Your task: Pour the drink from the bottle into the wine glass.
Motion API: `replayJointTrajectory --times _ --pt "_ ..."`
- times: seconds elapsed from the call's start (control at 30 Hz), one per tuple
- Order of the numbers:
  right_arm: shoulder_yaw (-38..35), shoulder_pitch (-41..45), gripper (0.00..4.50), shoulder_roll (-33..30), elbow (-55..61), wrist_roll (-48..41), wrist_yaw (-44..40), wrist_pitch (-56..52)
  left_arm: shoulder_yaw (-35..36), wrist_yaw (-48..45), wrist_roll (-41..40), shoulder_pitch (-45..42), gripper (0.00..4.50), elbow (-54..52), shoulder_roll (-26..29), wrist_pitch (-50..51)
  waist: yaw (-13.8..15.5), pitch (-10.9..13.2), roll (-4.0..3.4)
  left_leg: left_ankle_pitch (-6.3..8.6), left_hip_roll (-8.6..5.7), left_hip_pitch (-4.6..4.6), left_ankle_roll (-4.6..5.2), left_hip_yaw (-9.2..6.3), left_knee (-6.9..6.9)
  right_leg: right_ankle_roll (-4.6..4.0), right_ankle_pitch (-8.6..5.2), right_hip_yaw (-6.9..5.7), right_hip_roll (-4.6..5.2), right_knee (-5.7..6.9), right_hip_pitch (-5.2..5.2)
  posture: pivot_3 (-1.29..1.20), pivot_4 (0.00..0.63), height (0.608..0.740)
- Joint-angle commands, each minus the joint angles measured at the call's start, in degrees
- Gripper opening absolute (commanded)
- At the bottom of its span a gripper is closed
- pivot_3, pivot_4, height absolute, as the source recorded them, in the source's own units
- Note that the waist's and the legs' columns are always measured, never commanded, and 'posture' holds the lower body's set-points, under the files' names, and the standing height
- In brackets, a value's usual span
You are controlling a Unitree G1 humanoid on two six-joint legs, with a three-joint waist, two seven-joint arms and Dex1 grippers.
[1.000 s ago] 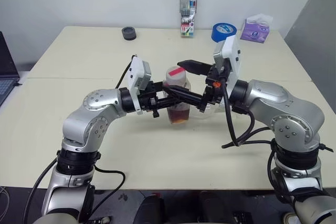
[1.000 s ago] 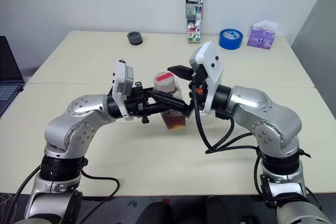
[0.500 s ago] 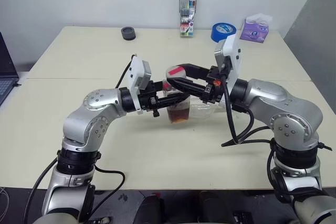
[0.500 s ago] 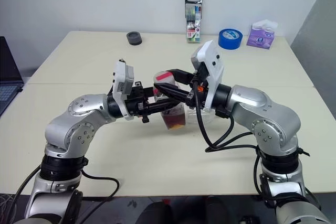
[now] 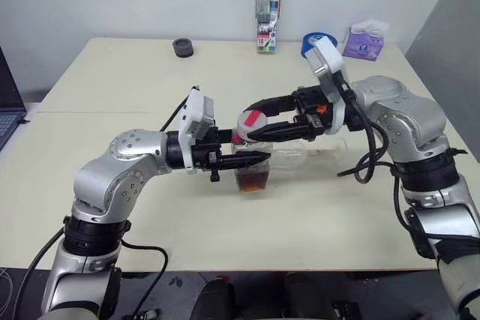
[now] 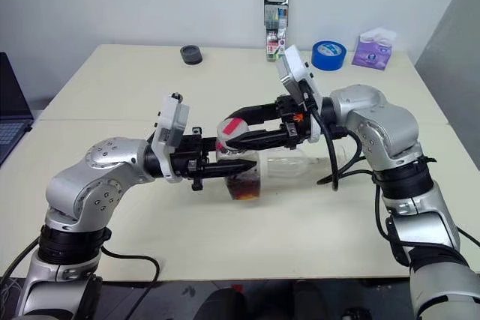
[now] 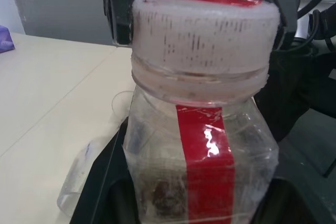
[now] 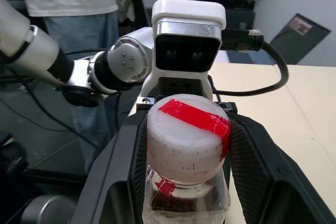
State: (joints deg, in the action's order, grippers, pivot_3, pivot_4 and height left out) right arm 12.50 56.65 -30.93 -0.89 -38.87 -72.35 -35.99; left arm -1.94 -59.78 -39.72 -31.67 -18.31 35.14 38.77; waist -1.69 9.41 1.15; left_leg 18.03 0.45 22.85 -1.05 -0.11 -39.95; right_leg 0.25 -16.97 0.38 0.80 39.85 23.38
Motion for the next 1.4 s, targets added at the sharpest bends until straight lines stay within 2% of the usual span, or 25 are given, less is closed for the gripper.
replayJointTrajectory --times 0.03,0.17,0.23,0.37,0.47,0.6,0.9,1.4 --pt "-3.53 0.06 3.23 -4.37 0.82 1.06 1.21 -3.9 0.84 -2.69 -1.27 -2.27 1.82 -2.48 -0.06 -2.99 0.08 0.0 0.0 -0.01 0.0 0.01 -0.02 -0.01 0.0 0.0 0.0 -0.01 0.01 -0.01 0.0 0.0 0.15 0.74" --pt "-8.87 -5.87 4.48 -9.32 11.07 -3.59 5.96 -11.01 2.05 -0.86 0.96 -2.2 1.82 -0.2 0.06 -4.75 0.69 0.0 0.01 -0.02 -0.01 0.07 -0.03 -0.07 0.0 0.0 0.0 -0.09 0.07 -0.17 -0.03 0.0 0.15 0.74" --pt "-11.82 -8.8 4.48 -9.71 16.42 -5.3 10.4 -13.46 2.44 0.15 1.45 -1.93 1.82 0.39 -0.07 -5.33 0.67 0.0 0.0 -0.01 -0.01 0.08 -0.02 -0.04 0.01 0.0 0.0 -0.06 0.07 -0.18 -0.03 0.0 0.15 0.74" --pt "-15.49 -12.08 4.48 -5.9 25.14 -9.46 21.3 -18.06 2.12 1.56 2.33 -1.86 1.82 1.24 -1.1 -6.12 0.0 0.0 0.0 -0.01 0.01 0.03 -0.02 -0.05 0.05 0.0 0.0 -0.05 0.04 -0.06 -0.02 0.0 0.15 0.74" --pt "-15.02 -12.8 4.48 0.14 29.01 -9.53 30.65 -18.76 1.51 2.03 3.13 -2.3 1.82 2.33 -2.02 -6.82 -0.13 0.0 0.0 -0.01 0.02 -0.04 -0.01 -0.03 0.03 0.0 0.0 -0.01 0.0 0.06 -0.02 0.0 0.15 0.74" --pt "-12.12 -12.59 4.48 5.7 29.75 -6.43 37.29 -16.72 1.03 1.87 3.9 -2.66 1.82 3.36 -2.64 -7.59 0.02 0.0 0.0 -0.02 0.0 -0.03 -0.04 -0.03 -0.01 0.0 0.0 -0.01 0.01 0.08 -0.02 0.0 0.15 0.74" --pt "-9.09 -12.21 4.48 8.99 26.91 -0.71 39.55 -11.91 0.66 1.58 4.15 -3.21 1.82 3.38 -3.13 -7.78 0.01 0.0 0.0 -0.06 -0.01 -0.02 -0.11 -0.02 0.0 0.0 0.0 -0.01 0.01 0.04 -0.01 0.0 0.15 0.74" --pt "-12.4 -14.91 4.48 3.26 26.93 -1.24 37.18 -12.09 0.89 1.56 4.29 -2.27 1.82 3.07 -2.97 -7.98 0.02 0.0 0.0 -0.02 -0.01 -0.01 -0.03 -0.02 0.0 0.0 0.0 -0.01 0.01 0.04 -0.01 0.0 0.15 0.74"
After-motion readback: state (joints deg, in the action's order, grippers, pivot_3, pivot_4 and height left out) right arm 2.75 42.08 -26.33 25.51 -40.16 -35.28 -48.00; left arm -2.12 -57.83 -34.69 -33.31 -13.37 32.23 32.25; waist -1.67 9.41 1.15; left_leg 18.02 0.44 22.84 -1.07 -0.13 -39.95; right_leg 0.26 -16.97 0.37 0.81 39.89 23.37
